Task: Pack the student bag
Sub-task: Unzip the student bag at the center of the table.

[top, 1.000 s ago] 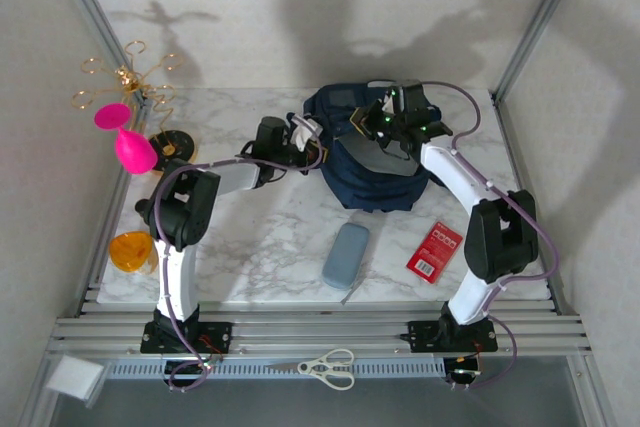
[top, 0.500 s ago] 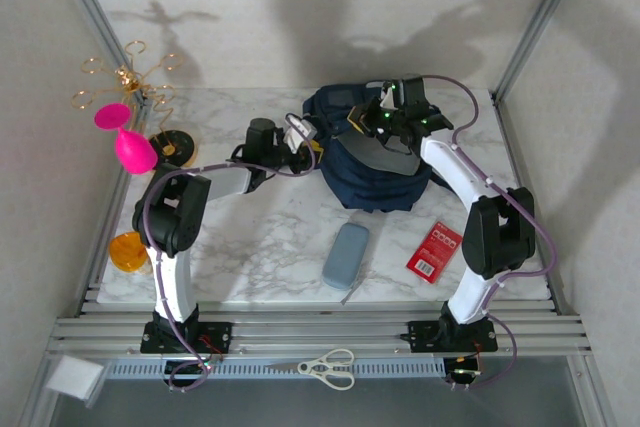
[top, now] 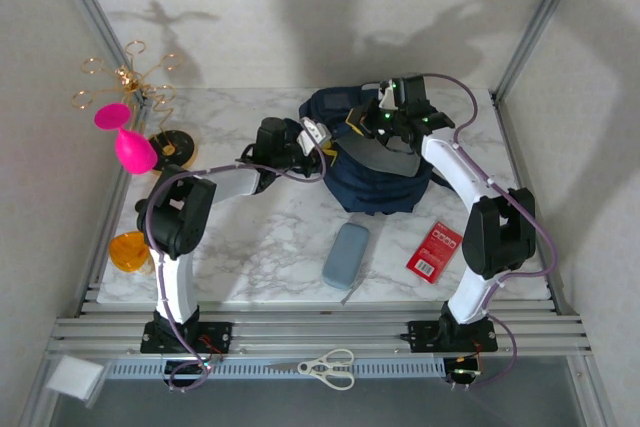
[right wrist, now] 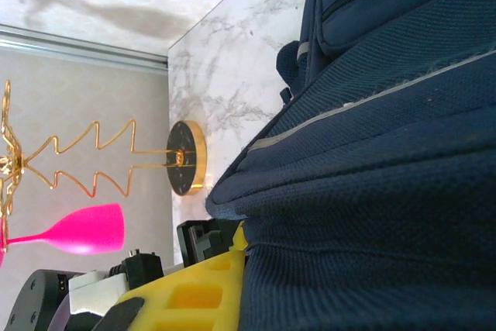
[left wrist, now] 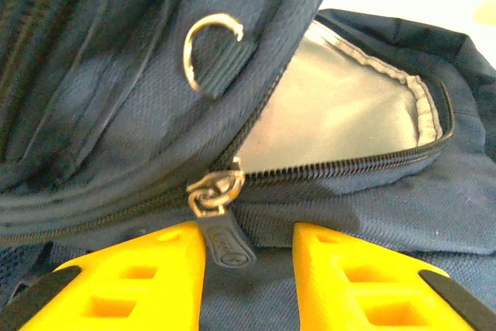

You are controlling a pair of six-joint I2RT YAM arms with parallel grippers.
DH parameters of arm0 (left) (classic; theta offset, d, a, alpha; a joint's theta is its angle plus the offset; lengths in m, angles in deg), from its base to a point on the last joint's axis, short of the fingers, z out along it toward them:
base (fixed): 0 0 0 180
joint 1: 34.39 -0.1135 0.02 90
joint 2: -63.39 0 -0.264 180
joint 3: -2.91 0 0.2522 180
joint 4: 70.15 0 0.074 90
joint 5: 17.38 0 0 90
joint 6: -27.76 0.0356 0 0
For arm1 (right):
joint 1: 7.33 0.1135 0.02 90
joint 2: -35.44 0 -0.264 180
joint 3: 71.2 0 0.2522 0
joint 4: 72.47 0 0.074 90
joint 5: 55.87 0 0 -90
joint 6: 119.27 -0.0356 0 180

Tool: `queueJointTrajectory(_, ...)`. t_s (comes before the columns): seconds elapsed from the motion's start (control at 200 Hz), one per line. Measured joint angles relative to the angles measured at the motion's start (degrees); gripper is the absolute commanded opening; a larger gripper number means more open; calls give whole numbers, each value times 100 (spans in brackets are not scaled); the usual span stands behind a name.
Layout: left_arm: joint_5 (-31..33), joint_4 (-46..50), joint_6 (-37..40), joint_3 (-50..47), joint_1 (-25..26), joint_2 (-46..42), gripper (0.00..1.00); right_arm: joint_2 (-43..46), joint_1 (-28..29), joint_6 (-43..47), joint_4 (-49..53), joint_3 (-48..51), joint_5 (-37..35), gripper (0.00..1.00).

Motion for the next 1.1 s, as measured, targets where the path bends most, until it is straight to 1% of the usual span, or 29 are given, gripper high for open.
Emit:
queueJointTrajectory(0.155, 0, -52, -42, 92, 9, 70, 29, 0, -17, 24, 0, -13, 31, 0)
queueJointTrajectory(0.3, 7, -197, -175, 92, 4, 98, 18, 0, -17, 46, 0, -13, 31, 0)
queueJointTrajectory(0.386, 24, -304, -275, 92, -9, 136, 10, 0, -17, 48, 0, -13, 33, 0)
queueJointTrajectory(0.611, 24, -387, -369, 92, -13, 146, 0, 0, -39, 68, -2, -13, 81, 0)
queueJointTrajectory(0.771, 50, -387, -463, 90, -39, 146, 0, 0, -50, 85, -2, -13, 138, 0)
queueJointTrajectory(0.881, 229, -393, -522, 57, -52, 140, 0, -31, -48, 96, 9, -79, 188, 0)
queueJointTrajectory(1.011, 531, -610, -717, -326, -116, -33, 0, -317, 11, 234, 262, -533, 354, 0)
queueJointTrajectory(1.097, 699, -691, -861, -647, -219, -240, 0, -632, 160, 437, 584, -1012, 487, 0)
